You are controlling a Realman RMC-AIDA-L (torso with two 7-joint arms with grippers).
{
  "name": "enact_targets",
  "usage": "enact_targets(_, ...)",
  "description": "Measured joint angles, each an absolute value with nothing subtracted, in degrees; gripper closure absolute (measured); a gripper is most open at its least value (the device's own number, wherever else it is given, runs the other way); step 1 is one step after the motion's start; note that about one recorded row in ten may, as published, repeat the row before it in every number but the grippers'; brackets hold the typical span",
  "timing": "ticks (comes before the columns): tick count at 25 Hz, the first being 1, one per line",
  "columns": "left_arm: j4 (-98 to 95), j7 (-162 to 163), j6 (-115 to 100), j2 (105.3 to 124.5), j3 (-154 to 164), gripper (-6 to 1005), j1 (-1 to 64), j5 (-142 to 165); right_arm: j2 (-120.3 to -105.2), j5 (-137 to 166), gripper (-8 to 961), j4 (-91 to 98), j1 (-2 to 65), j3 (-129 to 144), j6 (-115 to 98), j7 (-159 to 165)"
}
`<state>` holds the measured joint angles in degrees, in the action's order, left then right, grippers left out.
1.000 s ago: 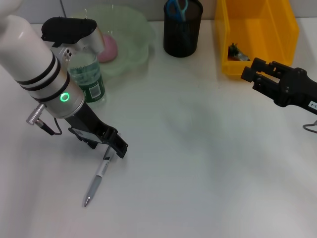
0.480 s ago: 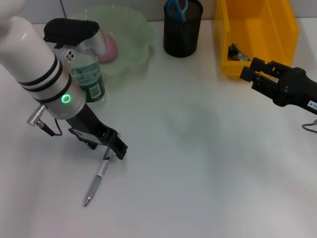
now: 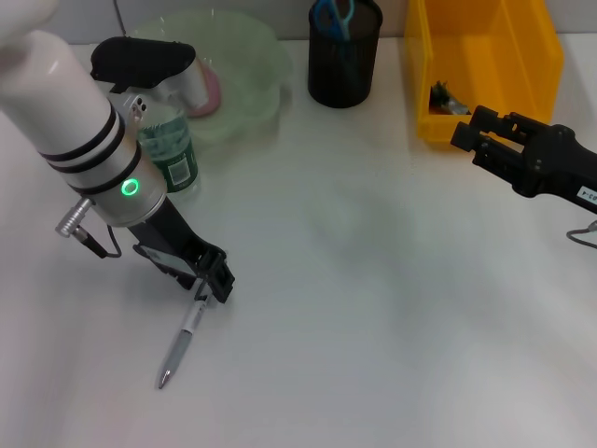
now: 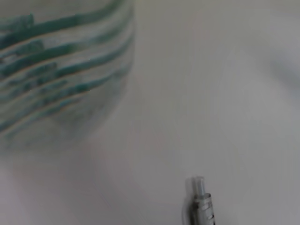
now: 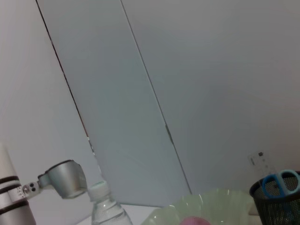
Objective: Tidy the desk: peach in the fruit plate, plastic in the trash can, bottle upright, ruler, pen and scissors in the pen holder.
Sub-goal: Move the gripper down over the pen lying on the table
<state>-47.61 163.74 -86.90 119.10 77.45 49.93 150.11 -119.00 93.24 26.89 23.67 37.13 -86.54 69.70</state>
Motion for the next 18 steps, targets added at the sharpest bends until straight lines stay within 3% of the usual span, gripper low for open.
enact_targets(6, -48.0, 164.4, -87.2, 119.09, 78.9, 489, 50.6, 150.2, -119.0, 93.2, 480, 26.9, 23.8, 37.0, -86.1, 69.7)
enact_targets(18, -47.6, 164.8, -87.0, 119.16, 80.2, 488, 51.6, 150.2, -119.0, 93.2, 480, 26.8, 24.2, 36.8, -85.9, 69.7)
